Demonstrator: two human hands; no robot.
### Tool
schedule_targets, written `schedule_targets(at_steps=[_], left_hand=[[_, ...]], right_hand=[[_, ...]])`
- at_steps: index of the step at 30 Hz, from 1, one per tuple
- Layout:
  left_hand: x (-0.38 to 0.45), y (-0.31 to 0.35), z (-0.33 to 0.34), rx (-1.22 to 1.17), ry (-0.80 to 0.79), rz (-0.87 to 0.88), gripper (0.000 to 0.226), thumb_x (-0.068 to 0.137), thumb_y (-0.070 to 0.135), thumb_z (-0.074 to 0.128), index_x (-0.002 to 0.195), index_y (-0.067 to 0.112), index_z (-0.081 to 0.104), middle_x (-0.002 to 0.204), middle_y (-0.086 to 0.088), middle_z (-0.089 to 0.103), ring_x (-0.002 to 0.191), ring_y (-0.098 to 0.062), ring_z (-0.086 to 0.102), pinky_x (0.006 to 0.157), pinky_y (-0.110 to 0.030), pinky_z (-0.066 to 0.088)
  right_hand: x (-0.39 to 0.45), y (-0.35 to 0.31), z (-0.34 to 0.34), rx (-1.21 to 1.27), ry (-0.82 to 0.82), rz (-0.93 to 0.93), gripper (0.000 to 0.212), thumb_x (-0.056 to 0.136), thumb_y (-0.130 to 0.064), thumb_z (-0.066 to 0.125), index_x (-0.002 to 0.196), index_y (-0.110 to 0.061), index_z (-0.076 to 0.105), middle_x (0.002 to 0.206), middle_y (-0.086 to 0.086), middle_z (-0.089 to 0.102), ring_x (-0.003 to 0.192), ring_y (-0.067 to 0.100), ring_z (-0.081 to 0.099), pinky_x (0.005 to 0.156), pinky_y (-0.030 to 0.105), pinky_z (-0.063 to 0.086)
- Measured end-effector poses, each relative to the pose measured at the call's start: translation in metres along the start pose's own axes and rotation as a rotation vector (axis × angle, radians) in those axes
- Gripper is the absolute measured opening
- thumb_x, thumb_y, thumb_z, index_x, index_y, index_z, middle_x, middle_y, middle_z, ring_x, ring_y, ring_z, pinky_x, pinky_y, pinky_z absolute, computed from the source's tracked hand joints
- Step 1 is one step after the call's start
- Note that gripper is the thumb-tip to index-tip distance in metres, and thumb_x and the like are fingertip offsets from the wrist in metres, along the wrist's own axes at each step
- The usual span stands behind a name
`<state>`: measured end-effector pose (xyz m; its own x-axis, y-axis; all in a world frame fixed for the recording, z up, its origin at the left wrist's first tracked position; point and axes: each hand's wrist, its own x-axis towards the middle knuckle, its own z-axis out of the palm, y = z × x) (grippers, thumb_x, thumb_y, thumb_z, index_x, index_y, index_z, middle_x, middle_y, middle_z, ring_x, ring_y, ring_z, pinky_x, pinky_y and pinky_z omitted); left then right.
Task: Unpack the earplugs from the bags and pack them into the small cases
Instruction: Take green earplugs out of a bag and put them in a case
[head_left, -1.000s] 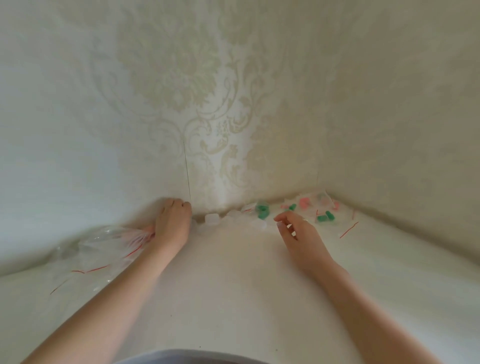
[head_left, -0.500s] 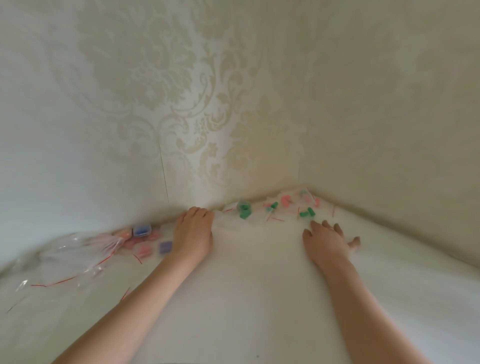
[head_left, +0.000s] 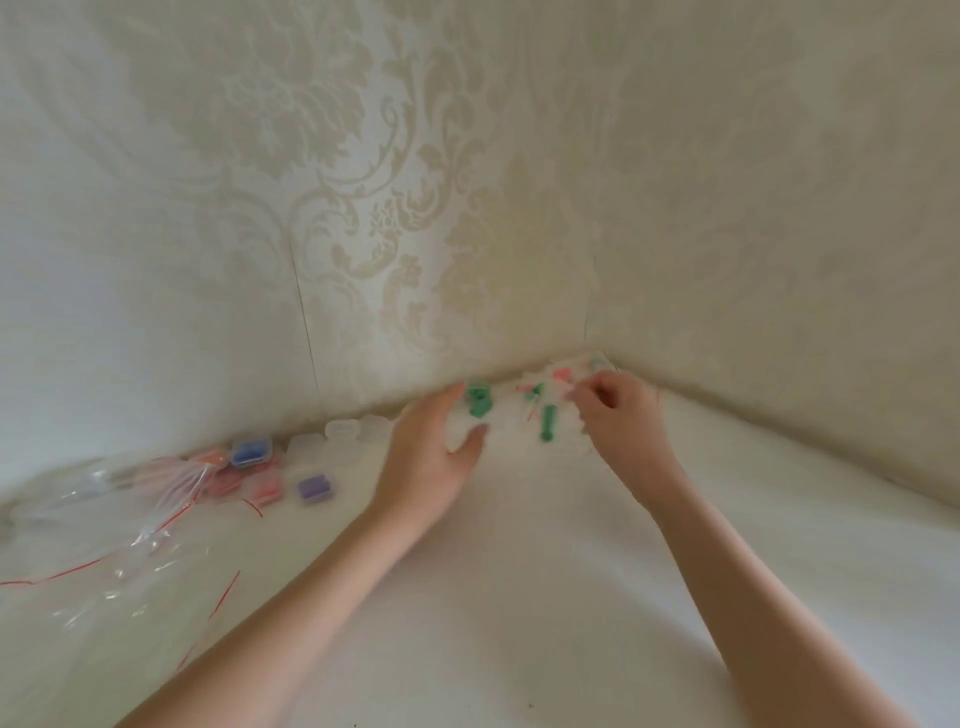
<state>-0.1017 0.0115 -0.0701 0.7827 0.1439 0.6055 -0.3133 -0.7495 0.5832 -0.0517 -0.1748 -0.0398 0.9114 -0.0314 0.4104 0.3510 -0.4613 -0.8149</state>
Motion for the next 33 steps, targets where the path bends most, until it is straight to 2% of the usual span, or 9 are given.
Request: schedule_targets(at_steps=[3,6,10,14,17,22,28,31,33], left_hand=[[-0.009,0.026,0.013,-0.491,-0.272,-0.312,0.056,0.082,0.038,0.070,0.131,0.016,0.053,0.120,0.003,0.063,0.107,-0.008,0.061,0.086,-0.021,0.050],[-0.008,0.028,0.011,-0.732,-0.201,-0.484,0.014,0.086,0.017,0.067,0.095,0.006,0.069,0.079,-0.004,0.072,0.073,-0.016,0.068,0.067,-0.023,0.056],[-0.002,0.016,0.008,-0.718,-0.004,-0.516,0.014,0.084,0.010,0.069,0.075,0.003,0.063,0.065,-0.008,0.063,0.055,-0.010,0.063,0.056,-0.022,0.055],[0.000,0.011,0.010,-0.601,0.077,-0.461,0.022,0.082,0.019,0.073,0.075,0.003,0.060,0.063,-0.005,0.058,0.050,-0.008,0.057,0.047,-0.020,0.048],[-0.001,0.013,0.010,-0.546,0.133,-0.442,0.030,0.086,0.029,0.067,0.075,0.003,0.060,0.059,0.000,0.058,0.047,-0.009,0.052,0.040,-0.019,0.039],[0.000,0.012,0.009,-0.568,0.201,-0.479,0.034,0.097,0.031,0.050,0.071,0.011,0.059,0.059,0.000,0.061,0.040,-0.006,0.051,0.037,-0.019,0.038],[0.003,0.005,0.008,-0.619,0.275,-0.522,0.028,0.097,0.026,0.051,0.076,0.010,0.056,0.066,-0.005,0.061,0.049,-0.013,0.057,0.040,-0.021,0.045],[0.002,0.003,0.010,-0.403,0.318,-0.424,0.017,0.095,0.027,0.053,0.092,0.010,0.050,0.087,-0.002,0.056,0.081,-0.018,0.056,0.067,-0.013,0.045],[0.000,0.005,0.006,-0.202,0.384,-0.215,0.021,0.092,0.026,0.057,0.101,0.010,0.048,0.098,-0.002,0.049,0.092,-0.016,0.048,0.080,-0.016,0.037]], right_hand=[[-0.016,-0.019,0.012,0.360,-0.389,0.145,0.023,0.096,-0.009,0.047,0.086,-0.010,0.069,0.060,0.001,0.052,0.054,0.010,0.051,0.066,0.027,0.056],[-0.020,-0.020,0.018,0.389,-0.424,0.167,0.015,0.096,-0.019,0.054,0.098,-0.012,0.067,0.060,0.000,0.055,0.052,0.008,0.053,0.067,0.032,0.058],[-0.018,-0.012,0.012,0.404,-0.487,0.254,0.020,0.090,-0.031,0.063,0.103,-0.016,0.065,0.080,0.004,0.067,0.064,0.013,0.065,0.069,0.029,0.059],[-0.020,-0.008,0.016,0.451,-0.383,0.247,0.013,0.087,-0.007,0.066,0.098,-0.002,0.070,0.078,0.009,0.068,0.062,0.013,0.065,0.062,0.021,0.056],[-0.019,-0.008,0.014,0.583,-0.342,0.334,0.020,0.082,-0.006,0.070,0.098,0.006,0.069,0.074,0.011,0.067,0.058,0.015,0.062,0.063,0.022,0.057],[-0.019,-0.008,0.015,0.692,-0.283,0.448,0.017,0.081,-0.011,0.072,0.088,0.005,0.067,0.071,0.016,0.068,0.053,0.015,0.066,0.053,0.023,0.055],[-0.017,-0.009,0.010,0.724,-0.463,0.526,0.011,0.085,-0.006,0.066,0.092,0.002,0.069,0.074,0.011,0.068,0.060,0.016,0.066,0.060,0.024,0.058],[-0.015,-0.005,0.011,0.671,-0.308,0.499,0.005,0.086,-0.006,0.067,0.083,-0.002,0.067,0.069,0.007,0.063,0.057,0.014,0.057,0.058,0.020,0.056],[-0.009,-0.001,0.009,0.598,-0.147,0.436,0.012,0.086,-0.008,0.066,0.075,-0.005,0.063,0.065,0.005,0.059,0.055,0.012,0.052,0.059,0.020,0.052]])
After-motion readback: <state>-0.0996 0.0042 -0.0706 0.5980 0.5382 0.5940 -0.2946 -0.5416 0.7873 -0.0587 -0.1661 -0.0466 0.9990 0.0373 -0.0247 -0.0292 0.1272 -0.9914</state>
